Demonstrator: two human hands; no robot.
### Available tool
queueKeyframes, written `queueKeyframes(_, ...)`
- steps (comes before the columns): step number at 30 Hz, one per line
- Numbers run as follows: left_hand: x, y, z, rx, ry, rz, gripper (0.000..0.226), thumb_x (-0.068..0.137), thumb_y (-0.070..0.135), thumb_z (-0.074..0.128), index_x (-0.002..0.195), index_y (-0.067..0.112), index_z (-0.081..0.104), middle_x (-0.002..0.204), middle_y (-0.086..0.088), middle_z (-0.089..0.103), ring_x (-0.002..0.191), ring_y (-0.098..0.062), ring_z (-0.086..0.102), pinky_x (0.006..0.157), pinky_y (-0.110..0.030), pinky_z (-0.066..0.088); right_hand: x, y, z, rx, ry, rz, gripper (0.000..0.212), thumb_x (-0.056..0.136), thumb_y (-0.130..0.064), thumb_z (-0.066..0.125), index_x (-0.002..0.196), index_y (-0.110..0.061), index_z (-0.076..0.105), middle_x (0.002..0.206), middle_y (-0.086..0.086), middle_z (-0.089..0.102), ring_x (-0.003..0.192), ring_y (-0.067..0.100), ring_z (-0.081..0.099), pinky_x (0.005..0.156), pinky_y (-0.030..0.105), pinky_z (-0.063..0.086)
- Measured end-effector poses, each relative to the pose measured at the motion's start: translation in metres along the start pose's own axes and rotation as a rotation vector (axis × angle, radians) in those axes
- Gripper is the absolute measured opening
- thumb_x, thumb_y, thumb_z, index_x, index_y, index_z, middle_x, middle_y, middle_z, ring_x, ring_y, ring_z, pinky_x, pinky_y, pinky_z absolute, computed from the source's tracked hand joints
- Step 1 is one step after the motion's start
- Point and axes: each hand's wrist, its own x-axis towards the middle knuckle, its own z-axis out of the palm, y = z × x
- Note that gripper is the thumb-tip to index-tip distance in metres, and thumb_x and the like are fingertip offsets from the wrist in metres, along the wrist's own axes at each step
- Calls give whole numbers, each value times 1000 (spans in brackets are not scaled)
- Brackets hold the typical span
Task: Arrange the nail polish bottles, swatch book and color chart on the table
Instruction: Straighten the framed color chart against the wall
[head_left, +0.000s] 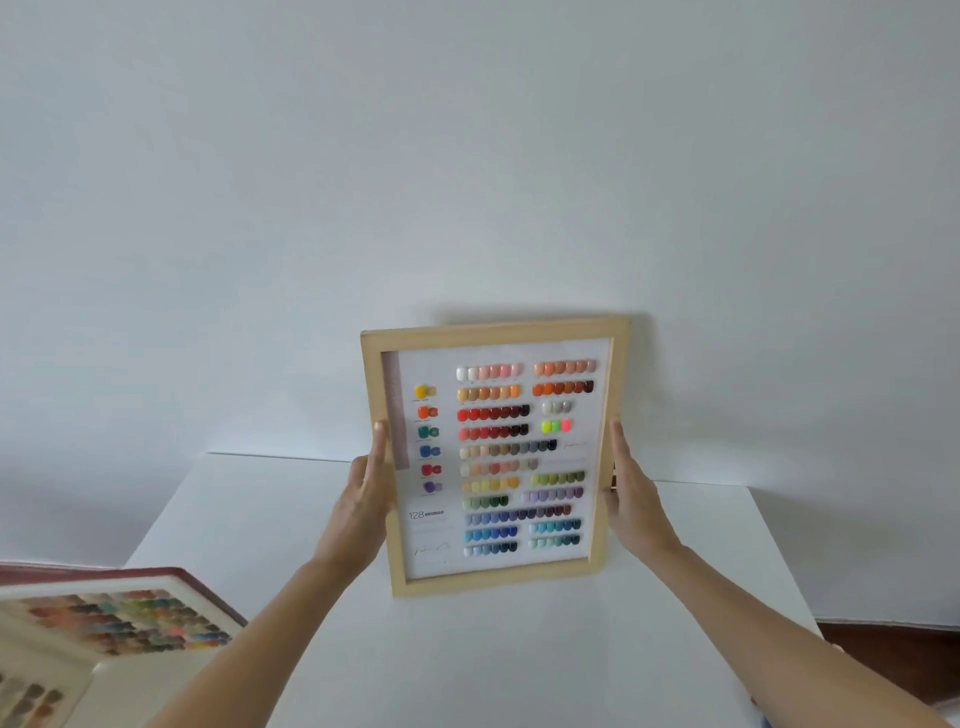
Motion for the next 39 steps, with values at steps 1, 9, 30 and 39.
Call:
queueKeyframes(1, 5, -2, -1, 6, -2, 12, 110, 87, -6, 57, 146, 38, -24, 124, -13, 43, 94, -30, 58, 76, -41, 58, 1, 2, 1, 4, 0, -1, 99, 88, 2, 52, 141, -48, -15, 115, 6, 54, 89, 12, 60, 82, 38, 58)
queueKeyframes(9, 46, -18, -1, 40, -14, 116, 112, 84, -6, 63, 149, 29, -21, 130, -19, 41, 102, -33, 59, 81, -40, 57, 11, 7, 7, 16, 27, -20, 100, 90, 1, 54, 141, -48, -16, 135, 8, 44, 100, 9, 56, 87, 38, 56)
queueKeyframes(30, 74, -12, 5, 57, -6, 72, 112, 87, -3, 61, 145, 41, -24, 134, -18, 38, 92, -30, 62, 70, -40, 59, 29, 11, 11, 13, 100, 20, 101, 89, 1, 56, 141, -49, -15, 128, 6, 49, 91, 9, 59, 80, 32, 57)
queueKeyframes(39, 54, 10, 1, 101, 56, -12, 106, 85, 6, 66, 151, 31, -13, 160, -11, -4, 137, -38, 36, 100, -50, 49, 4, -2, -9, -48, 157, 27, 109, 85, -3, 64, 139, -52, -16, 130, 13, 48, 105, 16, 54, 91, 43, 52)
